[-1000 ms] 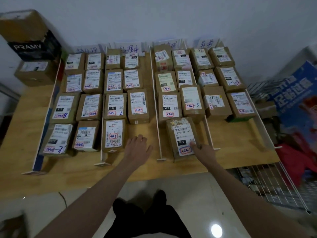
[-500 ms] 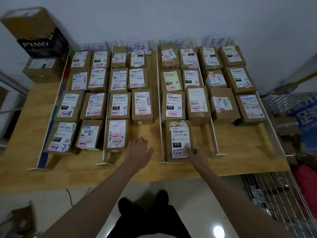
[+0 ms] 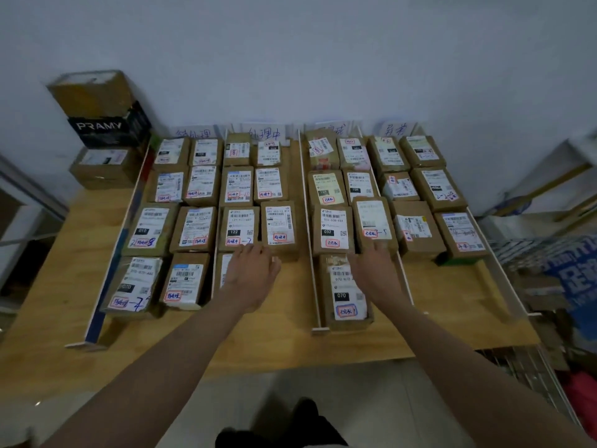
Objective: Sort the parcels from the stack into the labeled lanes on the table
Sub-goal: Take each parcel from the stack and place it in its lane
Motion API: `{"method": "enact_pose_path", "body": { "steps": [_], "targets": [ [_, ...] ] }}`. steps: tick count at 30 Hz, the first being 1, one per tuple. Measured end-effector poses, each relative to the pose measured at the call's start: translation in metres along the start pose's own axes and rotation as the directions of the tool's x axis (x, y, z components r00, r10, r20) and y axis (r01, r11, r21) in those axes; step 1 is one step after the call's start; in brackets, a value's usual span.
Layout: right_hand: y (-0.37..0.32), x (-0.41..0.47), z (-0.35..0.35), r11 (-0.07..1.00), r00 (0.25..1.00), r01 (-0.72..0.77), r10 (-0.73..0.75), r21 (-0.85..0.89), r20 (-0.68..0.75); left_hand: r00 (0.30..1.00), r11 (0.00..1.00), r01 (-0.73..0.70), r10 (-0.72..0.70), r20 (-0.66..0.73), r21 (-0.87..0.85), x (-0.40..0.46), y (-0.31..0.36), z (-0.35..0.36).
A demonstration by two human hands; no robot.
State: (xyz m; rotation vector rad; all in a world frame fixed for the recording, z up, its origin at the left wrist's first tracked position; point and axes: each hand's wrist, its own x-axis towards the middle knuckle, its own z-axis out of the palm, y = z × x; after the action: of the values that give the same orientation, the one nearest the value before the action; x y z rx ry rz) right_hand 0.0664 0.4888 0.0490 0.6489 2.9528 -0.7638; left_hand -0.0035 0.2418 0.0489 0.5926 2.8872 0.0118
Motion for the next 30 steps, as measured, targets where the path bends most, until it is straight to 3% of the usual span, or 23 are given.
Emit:
{"method": "enact_pose_path", "body": {
  "steps": [4, 8, 12, 20, 30],
  "targets": [
    [-0.076, 0.002, -0.011, 0.962, 0.968, 0.190, -0.217, -0.197, -0.127, 0.992, 0.999, 0.025, -0.021, -0.122, 0.032, -0.004, -0.053, -0.047],
    [-0.152, -0.006, 0.004, 0.898, 0.918, 0.331, -0.378, -0.291, -0.120, 0.968, 0.992, 0.116, -0.100, -0.232, 0.055, -0.031, -0.121, -0.076],
    [-0.221, -0.022, 0.032, 0.875, 0.905, 0.388, -0.421, -0.289, -0.062, 0.936, 0.982, 0.186, -0.169, -0.308, 0.024, -0.069, -0.194, -0.084],
    [-0.321, -0.051, 0.093, 0.835, 0.857, 0.502, -0.515, -0.226, 0.006, 0.884, 0.936, 0.353, -0.331, -0.329, 0.009, -0.128, -0.301, -0.073],
    [-0.406, -0.004, 0.150, 0.816, 0.838, 0.543, -0.543, -0.196, 0.061, 0.876, 0.908, 0.418, -0.404, -0.265, -0.002, -0.102, -0.385, -0.073]
  ]
}}
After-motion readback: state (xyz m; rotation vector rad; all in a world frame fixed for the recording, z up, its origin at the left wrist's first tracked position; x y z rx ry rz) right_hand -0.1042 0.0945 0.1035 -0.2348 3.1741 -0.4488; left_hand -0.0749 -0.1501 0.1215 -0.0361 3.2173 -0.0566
